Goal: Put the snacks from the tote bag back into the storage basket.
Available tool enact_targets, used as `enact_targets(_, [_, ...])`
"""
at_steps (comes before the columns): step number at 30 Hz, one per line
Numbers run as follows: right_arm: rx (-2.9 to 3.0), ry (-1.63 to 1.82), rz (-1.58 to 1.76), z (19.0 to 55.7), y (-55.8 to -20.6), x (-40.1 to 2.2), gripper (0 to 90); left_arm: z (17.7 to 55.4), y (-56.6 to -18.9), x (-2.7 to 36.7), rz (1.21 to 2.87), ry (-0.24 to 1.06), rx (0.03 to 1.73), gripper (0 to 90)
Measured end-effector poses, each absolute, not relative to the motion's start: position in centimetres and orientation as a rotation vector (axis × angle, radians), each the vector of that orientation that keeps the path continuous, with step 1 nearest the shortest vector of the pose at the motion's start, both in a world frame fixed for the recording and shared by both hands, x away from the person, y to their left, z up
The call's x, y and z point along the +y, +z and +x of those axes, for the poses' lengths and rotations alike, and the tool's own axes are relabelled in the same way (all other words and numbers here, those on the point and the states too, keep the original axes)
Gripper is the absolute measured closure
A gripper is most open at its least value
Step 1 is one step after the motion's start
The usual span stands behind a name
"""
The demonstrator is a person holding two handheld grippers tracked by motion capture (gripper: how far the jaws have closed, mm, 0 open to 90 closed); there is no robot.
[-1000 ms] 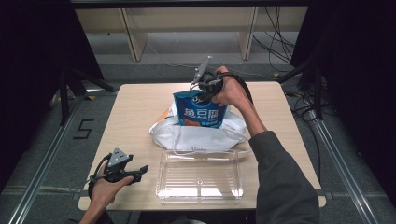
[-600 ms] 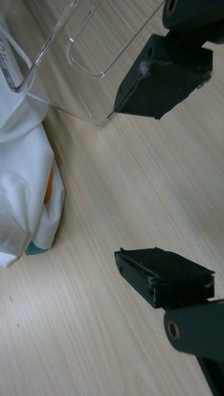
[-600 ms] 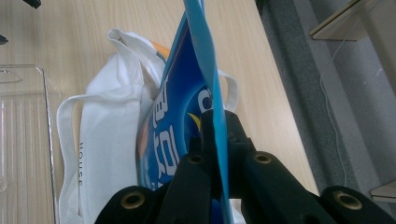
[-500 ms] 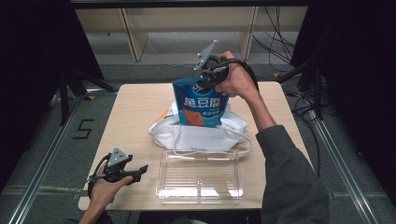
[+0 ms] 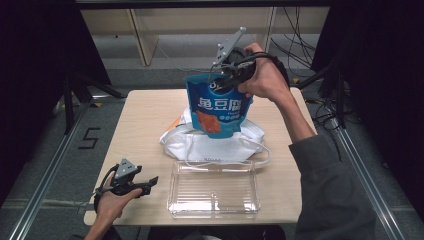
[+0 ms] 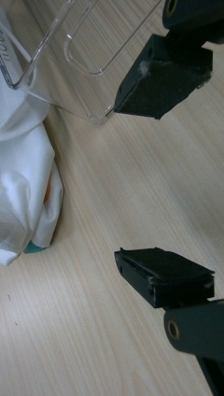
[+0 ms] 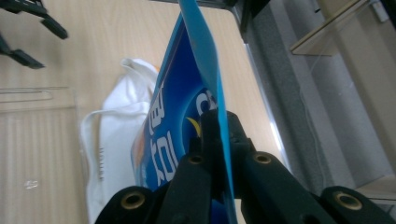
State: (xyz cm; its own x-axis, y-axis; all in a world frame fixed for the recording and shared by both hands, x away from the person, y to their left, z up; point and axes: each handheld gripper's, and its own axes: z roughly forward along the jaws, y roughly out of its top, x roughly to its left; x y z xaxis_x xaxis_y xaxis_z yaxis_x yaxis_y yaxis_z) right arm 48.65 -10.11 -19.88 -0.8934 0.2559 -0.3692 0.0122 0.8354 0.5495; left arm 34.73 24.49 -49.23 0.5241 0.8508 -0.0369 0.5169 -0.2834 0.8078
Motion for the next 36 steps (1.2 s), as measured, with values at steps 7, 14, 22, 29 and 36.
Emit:
enact_targets(7, [2.599, 0.784, 0.179, 46.0, -19.3, -10.4, 90.0, 34.9, -49.1, 24.7, 1.985, 0.520, 1.106, 23.6])
enact_targets(14, [2.627, 0.798, 0.157, 44.1, -19.3, -10.6, 90.0, 35.0, -49.2, 24.6, 1.954, 0.526, 1.126, 23.6])
enact_targets(22, [2.673, 0.788, 0.150, 42.5, -19.9, -10.5, 90.0, 34.9, -49.3, 24.5, 1.945, 0.522, 1.133, 23.6])
enact_targets(29, [2.701, 0.776, 0.133, 41.8, -20.7, -10.3, 90.0, 34.9, -49.2, 24.6, 1.958, 0.526, 1.124, 23.6])
enact_targets(36, [2.720, 0.772, 0.121, 41.0, -20.8, -10.1, 90.0, 35.0, -49.1, 24.5, 1.929, 0.529, 1.122, 23.6])
